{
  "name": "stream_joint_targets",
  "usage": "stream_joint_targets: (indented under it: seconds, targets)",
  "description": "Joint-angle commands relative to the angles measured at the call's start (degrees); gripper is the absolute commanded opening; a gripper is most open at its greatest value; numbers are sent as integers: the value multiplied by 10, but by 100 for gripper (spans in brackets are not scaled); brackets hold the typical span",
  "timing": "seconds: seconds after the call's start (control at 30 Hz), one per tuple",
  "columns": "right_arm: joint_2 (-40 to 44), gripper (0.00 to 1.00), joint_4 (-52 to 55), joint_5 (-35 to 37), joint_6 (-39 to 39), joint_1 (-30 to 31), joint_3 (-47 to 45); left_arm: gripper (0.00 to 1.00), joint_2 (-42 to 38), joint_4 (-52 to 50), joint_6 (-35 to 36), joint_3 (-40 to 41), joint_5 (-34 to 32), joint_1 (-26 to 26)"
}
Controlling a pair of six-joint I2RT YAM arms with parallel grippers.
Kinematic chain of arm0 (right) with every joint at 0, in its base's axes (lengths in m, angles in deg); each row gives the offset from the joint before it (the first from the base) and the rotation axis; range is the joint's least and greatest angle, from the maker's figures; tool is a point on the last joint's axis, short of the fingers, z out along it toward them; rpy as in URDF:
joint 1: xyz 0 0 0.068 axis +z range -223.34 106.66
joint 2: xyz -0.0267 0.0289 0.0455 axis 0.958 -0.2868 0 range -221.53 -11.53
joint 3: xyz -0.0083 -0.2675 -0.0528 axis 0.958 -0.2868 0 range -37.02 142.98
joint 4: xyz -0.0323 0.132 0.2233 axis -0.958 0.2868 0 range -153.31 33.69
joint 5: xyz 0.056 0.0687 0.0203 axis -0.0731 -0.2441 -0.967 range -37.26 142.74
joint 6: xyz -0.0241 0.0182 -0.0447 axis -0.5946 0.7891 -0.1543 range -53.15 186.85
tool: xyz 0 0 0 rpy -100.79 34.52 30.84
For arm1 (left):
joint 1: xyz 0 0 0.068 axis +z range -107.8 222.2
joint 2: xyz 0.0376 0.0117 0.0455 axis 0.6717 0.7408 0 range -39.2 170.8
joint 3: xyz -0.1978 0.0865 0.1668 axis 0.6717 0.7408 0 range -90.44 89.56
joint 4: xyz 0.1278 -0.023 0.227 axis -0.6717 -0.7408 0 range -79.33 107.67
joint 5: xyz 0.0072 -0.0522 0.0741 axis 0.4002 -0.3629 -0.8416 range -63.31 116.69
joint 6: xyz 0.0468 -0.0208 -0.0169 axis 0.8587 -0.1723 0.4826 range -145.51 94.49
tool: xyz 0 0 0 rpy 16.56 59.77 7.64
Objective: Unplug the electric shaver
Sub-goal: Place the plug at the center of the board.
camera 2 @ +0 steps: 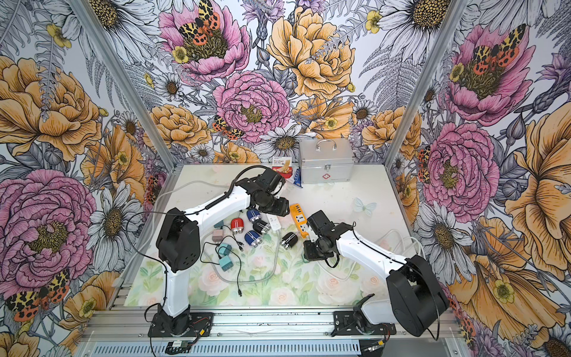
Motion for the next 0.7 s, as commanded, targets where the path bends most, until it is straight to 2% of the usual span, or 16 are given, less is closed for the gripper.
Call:
stream_joint_targets:
  seconds: [0.0,0.13,0.27,0.37,0.67]
  targets:
    - [-2,10,11,-19,27,4,-22,60,-23,1,84,16,39,-23]
    - [-3,11,14,-13,32,4,-31,60,-21,1,116,26,60,-43]
    - [10,13,29,20,29,4,-29,61,-21,0,123,41,46,-49]
    - [25,22,34,36,20,2,-26,62,-25,1,123,58,43,-51]
    - [-7,43,45,47,15,2,-5,65,-12,1,161,70,34,-72]
